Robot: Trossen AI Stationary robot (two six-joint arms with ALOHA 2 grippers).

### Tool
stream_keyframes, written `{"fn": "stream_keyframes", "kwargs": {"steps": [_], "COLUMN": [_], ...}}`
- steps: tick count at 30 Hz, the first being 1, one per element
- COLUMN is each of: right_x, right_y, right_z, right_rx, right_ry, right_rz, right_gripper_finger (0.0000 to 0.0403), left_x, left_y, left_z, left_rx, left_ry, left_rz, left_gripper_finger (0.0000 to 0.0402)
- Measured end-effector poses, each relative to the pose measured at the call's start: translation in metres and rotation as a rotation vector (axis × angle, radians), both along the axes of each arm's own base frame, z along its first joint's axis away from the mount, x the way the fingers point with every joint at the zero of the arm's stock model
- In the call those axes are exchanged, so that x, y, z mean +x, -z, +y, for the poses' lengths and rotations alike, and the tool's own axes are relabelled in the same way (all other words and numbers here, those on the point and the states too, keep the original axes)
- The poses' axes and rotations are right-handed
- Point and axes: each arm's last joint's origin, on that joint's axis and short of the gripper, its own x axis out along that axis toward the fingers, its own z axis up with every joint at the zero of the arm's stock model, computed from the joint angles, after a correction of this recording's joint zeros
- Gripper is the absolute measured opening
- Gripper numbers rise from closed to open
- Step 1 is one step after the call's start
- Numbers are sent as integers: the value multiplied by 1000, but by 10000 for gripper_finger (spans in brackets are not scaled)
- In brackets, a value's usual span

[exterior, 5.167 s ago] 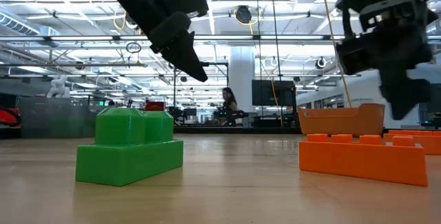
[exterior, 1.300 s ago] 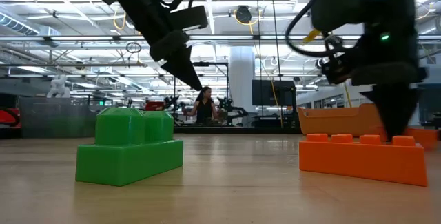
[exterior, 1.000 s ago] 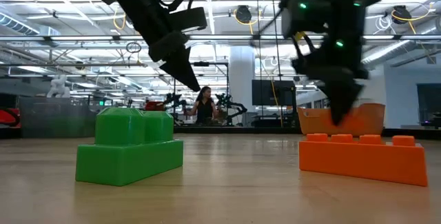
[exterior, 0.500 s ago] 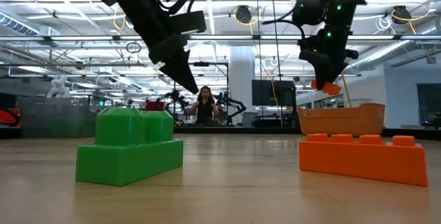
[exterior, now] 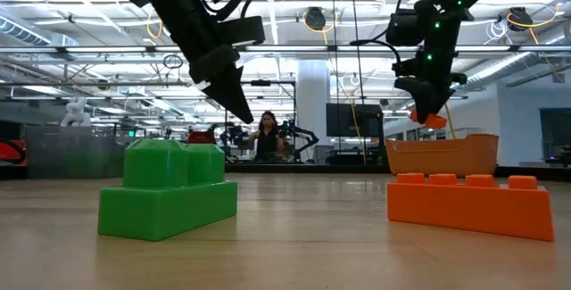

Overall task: Sort & place blocks by color
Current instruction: Put the orange game piece into the orange bin

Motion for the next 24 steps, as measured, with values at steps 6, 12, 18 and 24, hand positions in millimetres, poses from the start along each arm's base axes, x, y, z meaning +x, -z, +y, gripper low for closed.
{"fn": "stream_keyframes", "kwargs": {"steps": [6,12,18,24], "right_x": [1,1,3,30], "right_y": [-1,-2,1,2], "right_z": [-2,-4,4,34], "right_rx": [-24,-48,33,223], "right_ry": [-28,-16,-4,-187], "right_rz": [5,9,-26,-189], "right_gripper_finger": [207,359,385,363], "left_x": [-2,-2,-4,-5], "left_y": [1,2,2,3], "left_z": [-4,-5,-5,-5], "left_rx": [-21,-22,-22,-21], "left_ry": [-20,-18,-20,-19], "left_rz": [9,18,31,54], "left_gripper_finger": [200,200,200,200]}}
